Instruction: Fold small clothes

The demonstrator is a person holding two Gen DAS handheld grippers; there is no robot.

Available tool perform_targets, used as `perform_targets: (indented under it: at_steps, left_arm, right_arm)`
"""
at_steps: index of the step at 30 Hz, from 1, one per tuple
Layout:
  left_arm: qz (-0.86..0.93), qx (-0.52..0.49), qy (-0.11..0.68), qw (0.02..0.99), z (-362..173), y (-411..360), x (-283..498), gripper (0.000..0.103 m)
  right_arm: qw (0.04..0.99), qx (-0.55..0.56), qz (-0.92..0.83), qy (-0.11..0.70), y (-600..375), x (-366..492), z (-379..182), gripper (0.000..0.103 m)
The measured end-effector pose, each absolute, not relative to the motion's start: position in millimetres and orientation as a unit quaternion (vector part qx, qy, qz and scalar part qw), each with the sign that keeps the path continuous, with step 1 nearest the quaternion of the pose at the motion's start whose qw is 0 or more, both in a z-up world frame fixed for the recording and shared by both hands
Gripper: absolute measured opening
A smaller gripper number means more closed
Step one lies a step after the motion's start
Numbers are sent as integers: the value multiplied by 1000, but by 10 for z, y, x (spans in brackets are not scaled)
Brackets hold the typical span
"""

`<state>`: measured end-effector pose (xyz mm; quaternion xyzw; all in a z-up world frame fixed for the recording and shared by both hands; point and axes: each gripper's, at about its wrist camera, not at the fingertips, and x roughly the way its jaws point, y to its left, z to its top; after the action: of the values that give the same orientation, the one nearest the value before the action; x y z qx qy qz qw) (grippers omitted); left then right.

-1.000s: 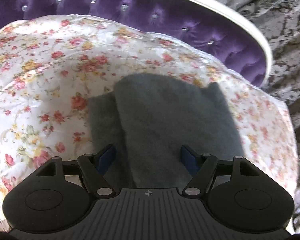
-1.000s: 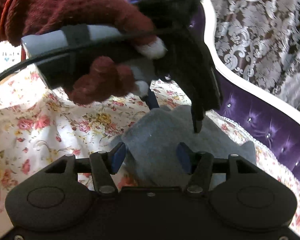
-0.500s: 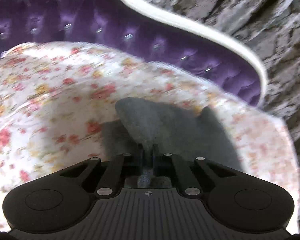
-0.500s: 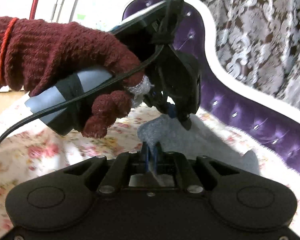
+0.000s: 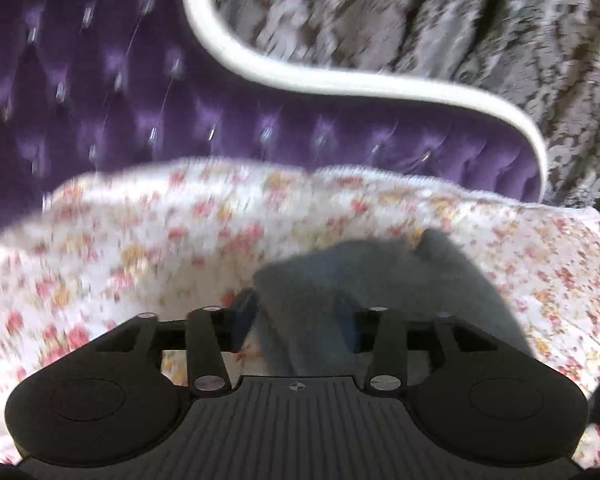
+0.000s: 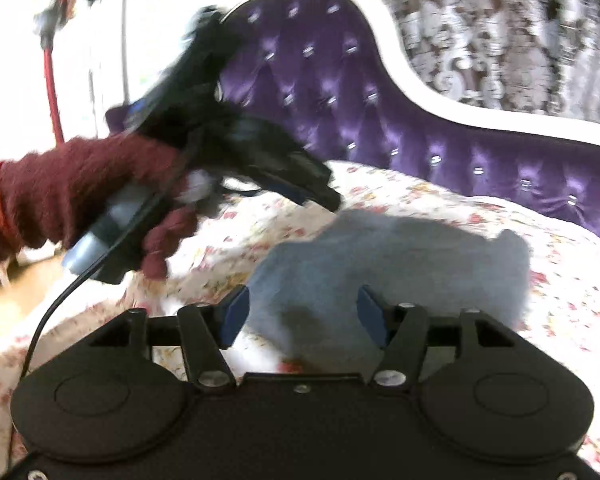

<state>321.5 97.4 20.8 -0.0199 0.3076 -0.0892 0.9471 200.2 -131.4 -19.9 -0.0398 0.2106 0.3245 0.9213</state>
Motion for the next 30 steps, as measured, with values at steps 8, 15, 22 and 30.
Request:
perform_targets:
  at_steps: [8,15,22,30]
  left_arm:
    - [-113,21,322,940,-81,598,3110,46]
    - [-107,11,349,931,-372,640,3151,51]
    - [-108,-28,365,924,-406,746,3151,57]
    - [-117,-55,358,925,-272,853,3084,60]
  right_arm:
    - [946,10,245,212,-1769,2515,-138,71]
    - [934,15,278,223,-1694,3028,-201,70]
    - [915,42,231,328,-1641,3802,-576,69]
    - [925,98,214,300,-1938,3711,-401,73]
